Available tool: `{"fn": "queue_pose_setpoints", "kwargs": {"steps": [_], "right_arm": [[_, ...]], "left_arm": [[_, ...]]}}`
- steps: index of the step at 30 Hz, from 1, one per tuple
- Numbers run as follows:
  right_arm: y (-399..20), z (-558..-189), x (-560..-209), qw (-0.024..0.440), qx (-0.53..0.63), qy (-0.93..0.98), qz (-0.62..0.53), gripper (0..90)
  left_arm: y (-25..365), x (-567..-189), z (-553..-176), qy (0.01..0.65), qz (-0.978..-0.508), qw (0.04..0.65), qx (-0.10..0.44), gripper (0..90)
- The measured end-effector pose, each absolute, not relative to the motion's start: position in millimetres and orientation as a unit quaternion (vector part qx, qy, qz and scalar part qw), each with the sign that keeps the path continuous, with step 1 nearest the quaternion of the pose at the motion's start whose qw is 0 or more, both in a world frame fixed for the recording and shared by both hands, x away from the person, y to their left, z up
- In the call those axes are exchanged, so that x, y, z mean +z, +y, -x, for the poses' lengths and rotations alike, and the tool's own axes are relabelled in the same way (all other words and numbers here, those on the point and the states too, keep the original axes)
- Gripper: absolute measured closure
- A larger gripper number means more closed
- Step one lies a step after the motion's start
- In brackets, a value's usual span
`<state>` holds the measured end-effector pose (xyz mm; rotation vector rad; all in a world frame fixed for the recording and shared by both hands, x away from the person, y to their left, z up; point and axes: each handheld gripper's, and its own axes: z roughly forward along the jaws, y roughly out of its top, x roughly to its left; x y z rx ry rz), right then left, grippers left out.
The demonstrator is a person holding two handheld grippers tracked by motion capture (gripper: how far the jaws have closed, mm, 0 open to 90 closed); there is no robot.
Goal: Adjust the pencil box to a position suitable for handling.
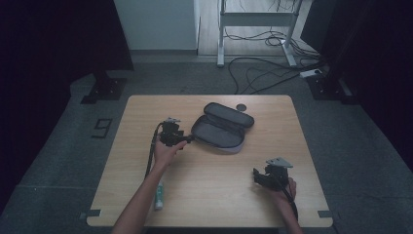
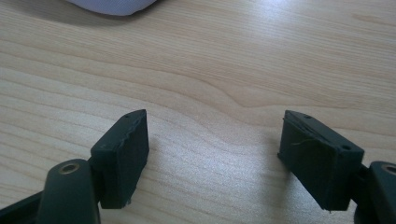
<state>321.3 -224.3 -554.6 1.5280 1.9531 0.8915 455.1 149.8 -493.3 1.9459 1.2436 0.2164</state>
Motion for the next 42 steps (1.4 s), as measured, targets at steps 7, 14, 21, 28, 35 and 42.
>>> {"fn": "queue_pose_setpoints", "kwargs": {"steps": [7, 14, 21, 28, 35, 42], "right_arm": [[-223.6, -320.1, -554.6, 0.25, 0.328, 0.719, -0.56, 23.5], [-223.8, -319.3, -554.2, 0.247, 0.329, 0.72, -0.558, 23.9], [-224.5, -324.3, -544.8, 0.261, 0.328, 0.716, -0.559, 26.7], [-216.7, -339.6, -521.1, 0.27, 0.348, 0.716, -0.542, 29.7], [-204.7, -367.9, -511.3, 0.252, 0.373, 0.709, -0.543, 31.3], [-191.2, -396.9, -501.3, 0.247, 0.389, 0.706, -0.538, 34.3]], "left_arm": [[141.3, -494.1, -465.5, 0.494, -0.772, 0.388, 0.091, 37.1], [140.0, -499.9, -478.3, 0.506, -0.768, 0.382, 0.096, 37.6], [140.4, -512.3, -486.0, 0.512, -0.77, 0.372, 0.081, 42.7], [137.5, -519.2, -488.1, 0.511, -0.774, 0.366, 0.072, 47.1], [136.4, -521.5, -488.5, 0.514, -0.775, 0.362, 0.072, 47.1], [135.6, -524.3, -489.8, 0.514, -0.776, 0.359, 0.069, 47.5]]}}
